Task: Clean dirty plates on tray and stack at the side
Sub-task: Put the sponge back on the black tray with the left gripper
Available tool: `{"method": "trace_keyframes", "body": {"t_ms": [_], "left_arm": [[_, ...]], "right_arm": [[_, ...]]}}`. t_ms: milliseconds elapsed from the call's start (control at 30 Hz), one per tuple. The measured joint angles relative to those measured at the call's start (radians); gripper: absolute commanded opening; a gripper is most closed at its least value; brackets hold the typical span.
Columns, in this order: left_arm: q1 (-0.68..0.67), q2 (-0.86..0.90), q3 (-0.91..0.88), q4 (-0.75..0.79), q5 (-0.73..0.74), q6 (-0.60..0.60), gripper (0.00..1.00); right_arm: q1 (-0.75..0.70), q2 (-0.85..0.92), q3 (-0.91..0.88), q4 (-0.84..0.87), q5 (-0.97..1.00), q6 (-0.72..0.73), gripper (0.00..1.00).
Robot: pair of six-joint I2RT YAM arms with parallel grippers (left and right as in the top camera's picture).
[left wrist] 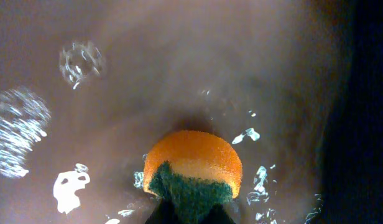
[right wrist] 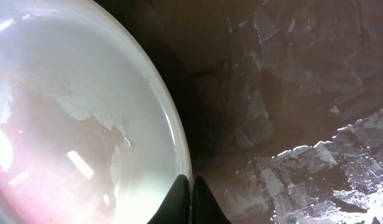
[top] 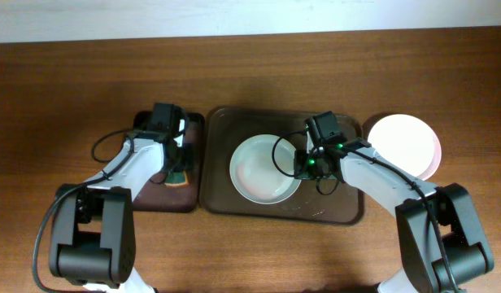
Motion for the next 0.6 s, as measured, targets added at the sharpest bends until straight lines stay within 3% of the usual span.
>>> {"method": "trace_keyframes", "body": {"t_ms": [33,100,233,367,400,433,500,600], "left_arm": [[0.0,0.0,0.024,-0.009,0.0,0.0,0.51],[0.0,0.0,0.072,-0.031,0.0,0.004,0.66],[0.0,-0.001,0.095,-0.132,0.0,0.0,0.66],[0.0,-0.001,0.059,-0.099,0.0,0.0,0.63],[0.0,-0.001,0.057,-0.079,0.0,0.0,0.61],[0.0,-0.001,0.056,-0.062,0.0,0.0,0.49],[0.0,-0.001,0.054,-0.056,0.0,0.001,0.37],[0.0,-0.001,0.047,-0.056,0.0,0.003,0.39]], "right_arm": [[0.0,0.0,0.0,0.0,0.0,0.0,0.04],[0.0,0.0,0.0,0.0,0.0,0.0,0.04],[0.0,0.0,0.0,0.0,0.0,0.0,0.04],[0.0,0.0,0.0,0.0,0.0,0.0,0.04],[0.0,0.0,0.0,0.0,0.0,0.0,0.04],[0.0,0.0,0.0,0.0,0.0,-0.001,0.04],[0.0,0.0,0.0,0.0,0.0,0.0,0.04],[0.0,0.0,0.0,0.0,0.0,0.0,0.04]]}}
